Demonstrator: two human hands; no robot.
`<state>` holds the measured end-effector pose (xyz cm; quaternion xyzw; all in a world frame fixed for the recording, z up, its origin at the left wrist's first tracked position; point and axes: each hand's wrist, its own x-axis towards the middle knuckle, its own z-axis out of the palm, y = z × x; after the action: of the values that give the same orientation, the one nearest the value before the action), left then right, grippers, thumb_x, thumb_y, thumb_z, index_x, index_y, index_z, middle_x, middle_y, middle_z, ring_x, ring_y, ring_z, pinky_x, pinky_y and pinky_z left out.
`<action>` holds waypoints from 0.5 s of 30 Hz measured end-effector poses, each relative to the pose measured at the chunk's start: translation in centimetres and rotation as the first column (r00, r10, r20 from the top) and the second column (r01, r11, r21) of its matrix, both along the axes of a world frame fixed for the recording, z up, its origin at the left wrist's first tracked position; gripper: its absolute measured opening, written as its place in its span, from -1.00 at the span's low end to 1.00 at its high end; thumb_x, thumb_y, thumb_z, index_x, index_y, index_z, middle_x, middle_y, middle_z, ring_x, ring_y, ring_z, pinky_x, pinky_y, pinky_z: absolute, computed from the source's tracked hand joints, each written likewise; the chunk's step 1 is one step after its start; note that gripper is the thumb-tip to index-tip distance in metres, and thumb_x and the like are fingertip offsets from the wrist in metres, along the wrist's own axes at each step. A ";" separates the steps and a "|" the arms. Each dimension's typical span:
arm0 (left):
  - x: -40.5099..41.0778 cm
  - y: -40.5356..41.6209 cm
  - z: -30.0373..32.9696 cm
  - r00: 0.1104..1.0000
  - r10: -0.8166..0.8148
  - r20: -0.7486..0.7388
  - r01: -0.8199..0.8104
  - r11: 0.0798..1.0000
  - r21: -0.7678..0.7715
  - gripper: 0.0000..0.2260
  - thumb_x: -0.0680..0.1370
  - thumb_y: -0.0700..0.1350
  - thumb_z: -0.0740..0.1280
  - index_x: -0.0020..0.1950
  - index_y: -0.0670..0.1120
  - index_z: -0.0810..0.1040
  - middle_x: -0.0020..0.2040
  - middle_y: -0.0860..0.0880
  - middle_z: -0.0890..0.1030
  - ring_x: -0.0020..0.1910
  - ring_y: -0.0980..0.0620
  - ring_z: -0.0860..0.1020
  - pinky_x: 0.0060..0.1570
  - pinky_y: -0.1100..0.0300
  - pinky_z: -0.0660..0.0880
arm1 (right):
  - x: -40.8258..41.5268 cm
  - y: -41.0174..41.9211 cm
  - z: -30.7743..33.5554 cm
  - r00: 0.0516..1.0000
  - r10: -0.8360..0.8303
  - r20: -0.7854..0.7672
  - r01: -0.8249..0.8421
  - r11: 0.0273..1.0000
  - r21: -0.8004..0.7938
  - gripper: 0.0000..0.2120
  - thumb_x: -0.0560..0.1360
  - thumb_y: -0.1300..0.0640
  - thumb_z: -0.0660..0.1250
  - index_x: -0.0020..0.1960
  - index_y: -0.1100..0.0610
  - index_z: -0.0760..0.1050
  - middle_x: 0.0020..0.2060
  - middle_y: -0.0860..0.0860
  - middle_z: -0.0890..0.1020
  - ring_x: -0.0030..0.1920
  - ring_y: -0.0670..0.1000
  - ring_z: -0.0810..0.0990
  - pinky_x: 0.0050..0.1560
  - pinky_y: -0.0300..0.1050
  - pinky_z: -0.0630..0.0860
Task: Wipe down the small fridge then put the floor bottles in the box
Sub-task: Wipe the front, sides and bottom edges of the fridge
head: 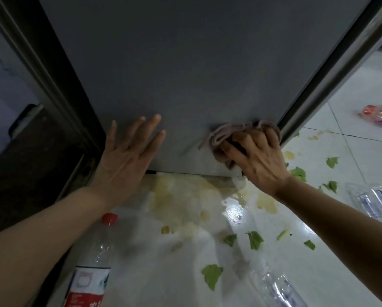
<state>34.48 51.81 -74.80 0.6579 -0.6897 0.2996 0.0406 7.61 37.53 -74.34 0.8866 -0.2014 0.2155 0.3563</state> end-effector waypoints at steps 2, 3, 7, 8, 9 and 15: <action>0.8 0.3 0.2 1.000 -0.008 -0.002 0.008 1.000 0.013 -0.29 0.31 -0.30 0.38 0.45 -0.14 0.27 0.51 -0.11 0.07 0.42 -0.17 0.17 0.30 -0.33 0.06 | 1.6 0.5 -0.1 0.997 -0.005 0.083 0.005 1.000 0.009 -0.67 0.56 0.16 0.08 0.31 0.01 0.35 0.13 0.08 0.38 0.08 0.15 0.35 0.11 0.09 0.23; 1.1 0.4 0.3 1.000 -0.015 0.003 0.014 1.000 0.019 -0.30 0.33 -0.30 0.37 0.46 -0.13 0.27 0.51 -0.10 0.08 0.43 -0.16 0.17 0.29 -0.34 0.09 | 2.2 0.8 -0.6 0.999 -0.005 0.049 0.005 1.000 0.002 -0.63 0.54 0.18 0.12 0.33 0.00 0.35 0.16 0.09 0.38 0.11 0.15 0.34 0.12 0.09 0.24; 1.6 0.6 0.6 0.999 -0.052 0.011 0.051 0.998 0.034 -0.41 0.43 -0.28 0.15 0.48 -0.11 0.24 0.53 -0.09 0.14 0.45 -0.13 0.20 0.28 -0.34 0.17 | 4.0 2.0 -3.3 0.897 0.039 -0.441 -0.030 0.999 0.028 -0.33 0.24 0.29 0.24 0.32 -0.07 0.47 0.21 -0.01 0.55 0.21 0.09 0.48 0.24 0.04 0.37; 1.9 0.6 0.7 0.998 -0.063 0.002 0.063 0.997 0.040 -0.42 0.43 -0.28 0.12 0.48 -0.11 0.24 0.52 -0.10 0.16 0.45 -0.13 0.22 0.28 -0.34 0.17 | 4.6 2.6 -3.6 0.846 0.024 -0.533 0.000 0.999 0.046 -0.28 0.18 0.31 0.26 0.30 -0.09 0.48 0.18 -0.04 0.57 0.20 0.05 0.52 0.25 -0.01 0.41; 2.1 0.7 0.8 0.997 -0.078 -0.007 0.078 0.996 0.044 -0.42 0.43 -0.28 0.11 0.47 -0.12 0.25 0.52 -0.10 0.18 0.45 -0.13 0.24 0.27 -0.34 0.17 | 5.1 3.1 -3.8 0.820 0.023 -0.571 0.012 0.998 0.059 -0.26 0.15 0.31 0.29 0.30 -0.10 0.49 0.16 -0.07 0.59 0.19 0.02 0.55 0.25 -0.06 0.43; 3.5 1.8 1.1 0.998 -0.033 -0.062 0.037 0.996 0.080 -0.40 0.40 -0.24 0.27 0.45 -0.16 0.27 0.52 -0.11 0.16 0.44 -0.17 0.24 0.29 -0.33 0.17 | 6.1 1.6 -0.9 0.977 0.139 -0.159 -0.148 0.988 -0.048 -0.58 0.49 0.26 0.25 0.33 0.04 0.46 0.22 0.07 0.53 0.17 0.12 0.46 0.20 0.04 0.29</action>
<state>37.99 53.60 -73.74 0.6556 -0.7112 0.2507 0.0401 13.75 39.11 -75.22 0.9019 -0.1018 0.1769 0.3807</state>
